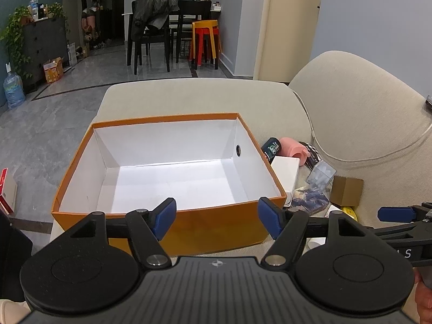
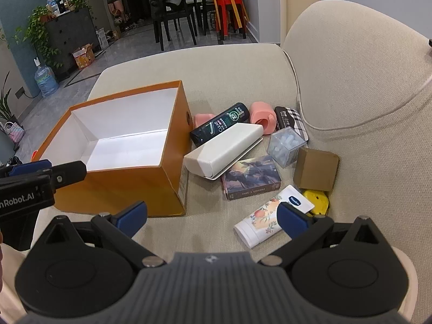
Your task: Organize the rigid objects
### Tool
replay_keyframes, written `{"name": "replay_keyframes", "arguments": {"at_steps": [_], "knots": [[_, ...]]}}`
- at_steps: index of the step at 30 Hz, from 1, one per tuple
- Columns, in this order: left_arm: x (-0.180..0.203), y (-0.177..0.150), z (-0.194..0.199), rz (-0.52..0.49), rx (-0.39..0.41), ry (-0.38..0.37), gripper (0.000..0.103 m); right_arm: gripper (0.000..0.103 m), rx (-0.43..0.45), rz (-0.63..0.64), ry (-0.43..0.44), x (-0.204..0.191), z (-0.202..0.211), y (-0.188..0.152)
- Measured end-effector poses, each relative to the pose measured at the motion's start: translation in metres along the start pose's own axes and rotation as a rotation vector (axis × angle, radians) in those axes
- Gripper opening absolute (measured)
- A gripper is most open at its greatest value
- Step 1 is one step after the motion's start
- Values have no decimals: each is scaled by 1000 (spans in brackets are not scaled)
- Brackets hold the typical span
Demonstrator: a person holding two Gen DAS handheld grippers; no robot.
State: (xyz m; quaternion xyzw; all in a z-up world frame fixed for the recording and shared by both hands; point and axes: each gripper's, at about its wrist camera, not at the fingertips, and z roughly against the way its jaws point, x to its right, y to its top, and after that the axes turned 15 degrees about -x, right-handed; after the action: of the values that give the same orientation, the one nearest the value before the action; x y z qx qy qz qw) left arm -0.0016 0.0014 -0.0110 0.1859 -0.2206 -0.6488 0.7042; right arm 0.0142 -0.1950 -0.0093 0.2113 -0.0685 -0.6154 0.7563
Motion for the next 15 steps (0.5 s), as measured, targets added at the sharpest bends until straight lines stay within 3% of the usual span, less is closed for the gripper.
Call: {"name": "replay_keyframes", "arguments": {"at_steps": [8, 15], "knots": [[6, 4, -6, -20, -32, -7, 82, 100, -5, -6, 1, 3, -2, 1], [26, 27, -17, -165, -70, -126, 80, 100, -3, -53, -24, 25, -10, 10]]}}
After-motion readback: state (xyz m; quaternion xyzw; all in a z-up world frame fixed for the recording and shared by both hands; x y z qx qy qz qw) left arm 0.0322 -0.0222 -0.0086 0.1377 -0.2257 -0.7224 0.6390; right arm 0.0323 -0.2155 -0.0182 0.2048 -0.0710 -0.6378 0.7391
